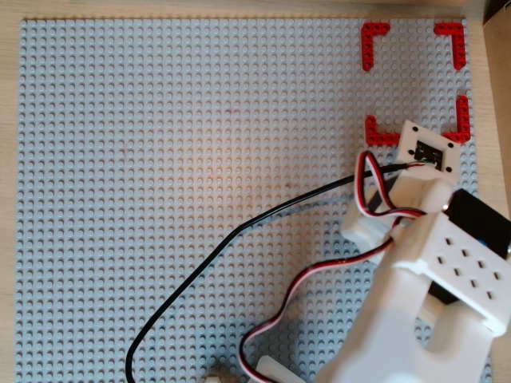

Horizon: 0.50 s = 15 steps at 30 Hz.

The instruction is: Grab the Lego and store it in red box

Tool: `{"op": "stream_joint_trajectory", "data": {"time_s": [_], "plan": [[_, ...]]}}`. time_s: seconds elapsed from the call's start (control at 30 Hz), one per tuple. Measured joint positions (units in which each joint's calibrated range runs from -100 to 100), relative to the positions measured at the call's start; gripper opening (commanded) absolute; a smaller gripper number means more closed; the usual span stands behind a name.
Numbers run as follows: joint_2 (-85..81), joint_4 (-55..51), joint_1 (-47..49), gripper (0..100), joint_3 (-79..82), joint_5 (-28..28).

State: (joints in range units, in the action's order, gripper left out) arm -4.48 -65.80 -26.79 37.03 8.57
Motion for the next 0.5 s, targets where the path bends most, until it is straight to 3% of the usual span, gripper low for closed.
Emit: {"op": "stream_joint_trajectory", "data": {"time_s": [0.5], "plan": [[1.3, 5.6, 0.0, 21, -1.0, 0.0]]}}
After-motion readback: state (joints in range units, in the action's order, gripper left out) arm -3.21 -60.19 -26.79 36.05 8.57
